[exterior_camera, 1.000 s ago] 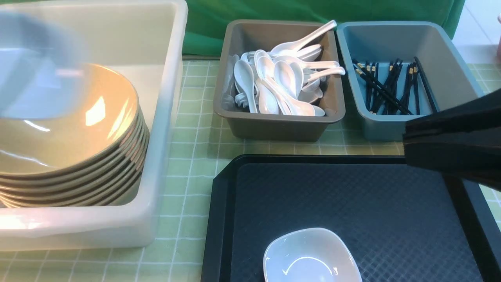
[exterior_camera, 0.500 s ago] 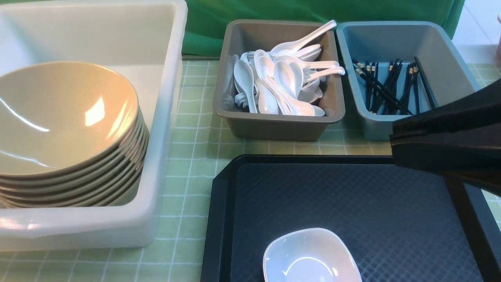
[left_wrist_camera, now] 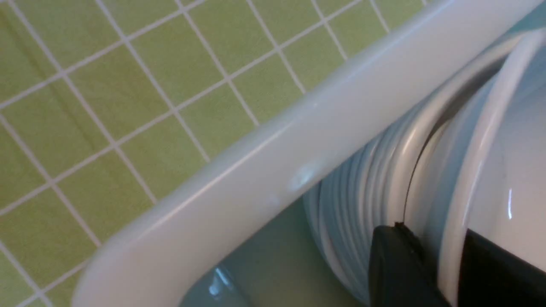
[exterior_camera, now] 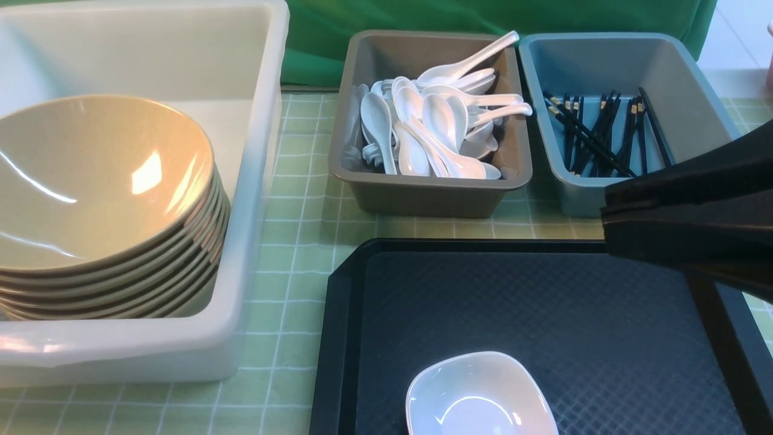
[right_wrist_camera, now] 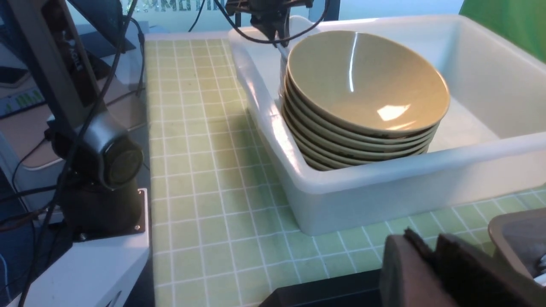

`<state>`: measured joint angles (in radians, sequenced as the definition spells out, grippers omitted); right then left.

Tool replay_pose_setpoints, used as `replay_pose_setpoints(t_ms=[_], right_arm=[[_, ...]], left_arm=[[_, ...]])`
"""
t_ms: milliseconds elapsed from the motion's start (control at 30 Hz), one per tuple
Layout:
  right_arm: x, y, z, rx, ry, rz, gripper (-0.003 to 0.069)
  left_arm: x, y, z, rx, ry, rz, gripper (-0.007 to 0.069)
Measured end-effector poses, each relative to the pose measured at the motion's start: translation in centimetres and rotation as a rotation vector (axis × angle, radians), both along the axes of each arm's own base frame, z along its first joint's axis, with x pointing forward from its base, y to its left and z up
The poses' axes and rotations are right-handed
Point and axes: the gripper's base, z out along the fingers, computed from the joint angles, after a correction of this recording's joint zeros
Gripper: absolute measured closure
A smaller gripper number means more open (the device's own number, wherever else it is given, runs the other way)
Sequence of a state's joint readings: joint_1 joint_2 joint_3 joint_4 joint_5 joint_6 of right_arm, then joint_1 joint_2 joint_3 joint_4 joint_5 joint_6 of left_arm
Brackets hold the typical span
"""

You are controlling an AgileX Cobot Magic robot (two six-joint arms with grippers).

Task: On green table put chopsticks spoon bowls plates into blue grey white boxes.
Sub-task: 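Place the white bowl into the white bin with the other dishes with the left gripper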

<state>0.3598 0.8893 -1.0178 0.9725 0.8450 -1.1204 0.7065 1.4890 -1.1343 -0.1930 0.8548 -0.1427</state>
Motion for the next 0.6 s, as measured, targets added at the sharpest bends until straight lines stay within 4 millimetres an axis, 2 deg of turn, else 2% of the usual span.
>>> replay_pose_setpoints(t_ms=[67, 200, 300, 367, 400, 433, 500, 533, 567, 600], right_arm=[[0.0, 0.0, 0.0, -0.001, 0.001, 0.002, 0.0549], [-0.1, 0.0, -0.1, -0.004, 0.005, 0.01, 0.0549], [-0.2, 0.0, -0.1, -0.009, 0.011, 0.02, 0.0547], [-0.2, 0.0, -0.1, -0.009, 0.011, 0.021, 0.0545], [-0.2, 0.0, -0.1, -0.01, 0.012, 0.022, 0.0543], [-0.2, 0.0, -0.1, -0.01, 0.012, 0.022, 0.0542], [-0.2, 0.0, -0.1, -0.01, 0.012, 0.023, 0.0539], [-0.2, 0.0, -0.1, -0.01, 0.012, 0.023, 0.0538], [-0.2, 0.0, -0.1, -0.01, 0.014, 0.024, 0.0537], [-0.2, 0.0, -0.1, -0.01, 0.016, 0.024, 0.0537]], left_arm=[[0.0, -0.4, 0.1, 0.021, 0.031, -0.004, 0.0431], [-0.6, -1.2, 1.2, 0.131, 0.096, 0.006, 0.0225], [-1.5, -2.0, 3.3, 0.244, 0.094, 0.047, 0.0067], [-1.8, -2.5, 4.2, 0.289, 0.092, 0.053, 0.0021], [-2.4, -3.7, 6.2, 0.354, 0.07, 0.04, -0.003], [-2.4, -3.9, 6.5, 0.365, 0.07, 0.032, -0.0034], [-3.1, -6.7, 9.2, 0.426, 0.022, -0.058, -0.0039], [-3.2, -7.2, 9.6, 0.435, 0.012, -0.083, -0.0039], [-3.6, -9.5, 10.9, 0.455, -0.035, -0.195, -0.0038], [-3.8, -10.0, 11.2, 0.458, -0.047, -0.212, -0.0038]])
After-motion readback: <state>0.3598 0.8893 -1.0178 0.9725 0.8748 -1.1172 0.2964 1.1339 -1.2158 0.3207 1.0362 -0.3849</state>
